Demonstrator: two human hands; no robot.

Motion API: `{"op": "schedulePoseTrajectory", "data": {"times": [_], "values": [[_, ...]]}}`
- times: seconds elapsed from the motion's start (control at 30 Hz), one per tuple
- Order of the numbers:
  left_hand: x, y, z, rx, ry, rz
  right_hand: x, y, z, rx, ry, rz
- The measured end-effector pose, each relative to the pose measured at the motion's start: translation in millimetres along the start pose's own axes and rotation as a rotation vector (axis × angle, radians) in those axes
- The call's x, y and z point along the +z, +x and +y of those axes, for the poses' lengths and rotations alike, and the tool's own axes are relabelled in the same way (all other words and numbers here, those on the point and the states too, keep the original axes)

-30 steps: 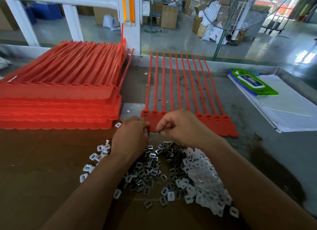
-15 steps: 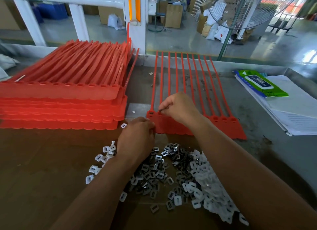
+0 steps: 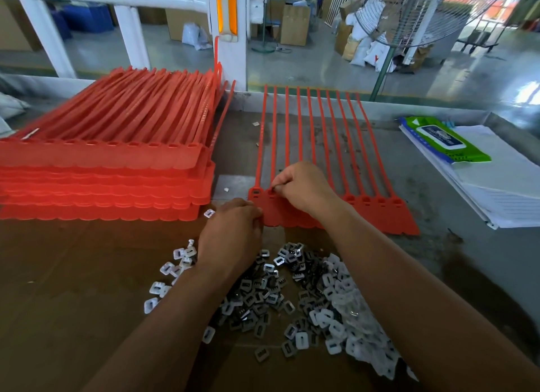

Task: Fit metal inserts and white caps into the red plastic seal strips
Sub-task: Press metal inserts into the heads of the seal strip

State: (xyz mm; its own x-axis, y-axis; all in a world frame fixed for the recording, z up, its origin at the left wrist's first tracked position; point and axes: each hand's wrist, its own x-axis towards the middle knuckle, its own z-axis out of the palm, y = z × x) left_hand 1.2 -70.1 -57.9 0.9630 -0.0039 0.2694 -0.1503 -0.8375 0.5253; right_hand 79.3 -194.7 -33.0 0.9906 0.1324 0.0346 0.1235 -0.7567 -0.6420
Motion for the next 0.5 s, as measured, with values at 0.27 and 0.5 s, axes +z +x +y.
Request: {"op": "schedulePoseTrajectory", "data": {"times": [0.27, 0.5], "values": [[1, 1, -1, -0.004, -0.002, -0.007, 9, 8, 0, 0.004, -0.154, -0.023], [1, 0, 0, 0.001, -0.006, 0.008, 9, 11, 0, 0.065, -0.144, 0.022]]}}
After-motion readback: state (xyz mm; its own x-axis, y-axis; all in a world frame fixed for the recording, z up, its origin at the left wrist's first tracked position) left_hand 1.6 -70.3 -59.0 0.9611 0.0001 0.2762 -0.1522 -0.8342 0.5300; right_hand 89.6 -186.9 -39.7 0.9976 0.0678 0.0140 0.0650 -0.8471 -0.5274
